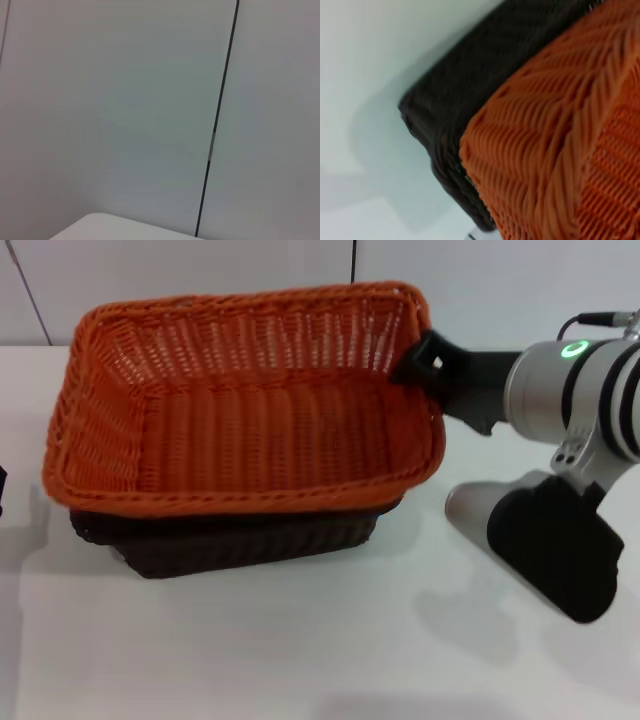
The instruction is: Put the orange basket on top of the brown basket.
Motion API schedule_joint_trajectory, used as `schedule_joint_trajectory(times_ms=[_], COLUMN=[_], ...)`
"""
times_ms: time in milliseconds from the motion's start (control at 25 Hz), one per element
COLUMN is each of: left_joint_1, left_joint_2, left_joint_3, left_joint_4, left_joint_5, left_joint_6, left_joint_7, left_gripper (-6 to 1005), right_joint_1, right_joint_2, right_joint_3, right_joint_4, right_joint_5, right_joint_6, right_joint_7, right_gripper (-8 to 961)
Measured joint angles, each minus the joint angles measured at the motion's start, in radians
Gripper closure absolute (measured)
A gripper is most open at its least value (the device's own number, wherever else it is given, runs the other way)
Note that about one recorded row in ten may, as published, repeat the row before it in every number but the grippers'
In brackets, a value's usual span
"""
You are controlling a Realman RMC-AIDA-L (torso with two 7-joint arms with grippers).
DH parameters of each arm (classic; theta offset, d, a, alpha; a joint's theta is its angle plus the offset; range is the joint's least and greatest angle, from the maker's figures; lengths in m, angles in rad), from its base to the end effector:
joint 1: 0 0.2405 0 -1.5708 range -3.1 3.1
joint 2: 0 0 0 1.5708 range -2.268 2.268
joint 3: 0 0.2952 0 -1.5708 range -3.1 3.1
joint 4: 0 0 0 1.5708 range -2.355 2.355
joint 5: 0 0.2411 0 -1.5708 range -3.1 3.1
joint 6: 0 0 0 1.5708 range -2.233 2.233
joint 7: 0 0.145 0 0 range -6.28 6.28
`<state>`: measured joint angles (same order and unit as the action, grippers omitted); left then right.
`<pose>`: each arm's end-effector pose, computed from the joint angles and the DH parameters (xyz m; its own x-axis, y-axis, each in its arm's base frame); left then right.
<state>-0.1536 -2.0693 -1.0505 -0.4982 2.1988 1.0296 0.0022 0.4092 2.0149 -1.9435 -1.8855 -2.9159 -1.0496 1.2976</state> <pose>-0.4212 0.3046 -0.0338 0.5888 -0.0069 0.8083 0.7918 0.2058 -0.5750 0.0819 0.3653 -0.0288 0.0940 0.6776 0.7294 0.9887 -0.1497 0.0117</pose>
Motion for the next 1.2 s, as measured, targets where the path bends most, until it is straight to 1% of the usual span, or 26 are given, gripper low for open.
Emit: schedule_joint_trajectory(times_ms=[120, 160, 480, 680, 880, 1200], left_joint_1=[0.002, 0.002, -0.004, -0.005, -0.007, -0.016], left_joint_2=[0.000, 0.000, 0.000, -0.001, 0.000, 0.001], left_joint_3=[0.000, 0.000, 0.005, 0.010, 0.012, 0.012], left_joint_4=[-0.001, -0.001, -0.003, -0.005, -0.005, -0.004], left_joint_5=[0.000, 0.000, 0.001, 0.001, 0.002, 0.008], left_joint_6=[0.000, 0.000, 0.000, 0.000, 0.000, 0.000], left_joint_7=[0.000, 0.000, -0.001, -0.001, -0.001, -0.001], left_gripper=[289, 289, 289, 289, 289, 289], right_joint_1=[0.003, 0.005, 0.022, 0.023, 0.012, 0.002], right_joint_2=[-0.005, -0.010, -0.025, -0.029, -0.035, -0.029], right_joint_3=[0.010, 0.014, 0.011, 0.008, 0.008, 0.012], right_joint_4=[0.013, 0.021, 0.070, 0.093, 0.109, 0.121], right_joint_5=[0.004, 0.008, 0.042, 0.055, 0.053, 0.041], right_joint_6=[0.031, 0.042, 0.060, 0.074, 0.130, 0.150], right_joint_7=[0.004, 0.005, 0.007, 0.026, 0.059, 0.089], right_gripper=[719, 718, 709, 703, 697, 419])
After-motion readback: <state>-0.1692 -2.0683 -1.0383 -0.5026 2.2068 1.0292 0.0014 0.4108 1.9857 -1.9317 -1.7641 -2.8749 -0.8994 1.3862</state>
